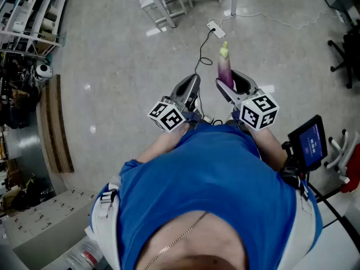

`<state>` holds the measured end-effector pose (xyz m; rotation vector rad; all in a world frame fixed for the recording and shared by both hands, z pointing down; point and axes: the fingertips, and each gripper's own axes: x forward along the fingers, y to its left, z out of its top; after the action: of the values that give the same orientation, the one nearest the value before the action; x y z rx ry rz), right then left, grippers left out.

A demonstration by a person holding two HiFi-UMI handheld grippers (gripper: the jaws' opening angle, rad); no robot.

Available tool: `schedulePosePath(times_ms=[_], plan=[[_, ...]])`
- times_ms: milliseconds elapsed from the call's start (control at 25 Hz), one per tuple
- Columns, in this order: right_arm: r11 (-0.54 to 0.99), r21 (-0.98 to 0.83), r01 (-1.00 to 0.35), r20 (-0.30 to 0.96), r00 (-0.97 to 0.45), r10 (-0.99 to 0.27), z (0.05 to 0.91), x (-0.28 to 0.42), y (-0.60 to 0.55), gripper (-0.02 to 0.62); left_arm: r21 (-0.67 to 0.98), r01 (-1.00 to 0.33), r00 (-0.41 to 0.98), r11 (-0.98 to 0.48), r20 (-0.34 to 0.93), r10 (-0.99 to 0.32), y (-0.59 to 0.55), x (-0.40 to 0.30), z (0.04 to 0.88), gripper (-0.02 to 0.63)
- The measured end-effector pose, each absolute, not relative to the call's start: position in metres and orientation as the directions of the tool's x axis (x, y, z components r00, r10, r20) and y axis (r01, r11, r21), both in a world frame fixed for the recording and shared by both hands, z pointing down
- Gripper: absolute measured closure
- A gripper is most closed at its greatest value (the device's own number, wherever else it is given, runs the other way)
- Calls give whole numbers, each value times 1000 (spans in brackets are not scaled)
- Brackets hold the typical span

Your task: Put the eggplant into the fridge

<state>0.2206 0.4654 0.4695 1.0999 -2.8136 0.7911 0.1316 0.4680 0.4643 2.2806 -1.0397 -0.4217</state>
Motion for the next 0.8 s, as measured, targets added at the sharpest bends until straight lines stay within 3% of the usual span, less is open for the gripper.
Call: schedulePosePath(times_ms=[800], plan=[[643, -436, -630, 193, -763, -617, 462, 180, 464, 364, 632, -584, 617, -509, -62, -785, 469, 91, 457, 597]])
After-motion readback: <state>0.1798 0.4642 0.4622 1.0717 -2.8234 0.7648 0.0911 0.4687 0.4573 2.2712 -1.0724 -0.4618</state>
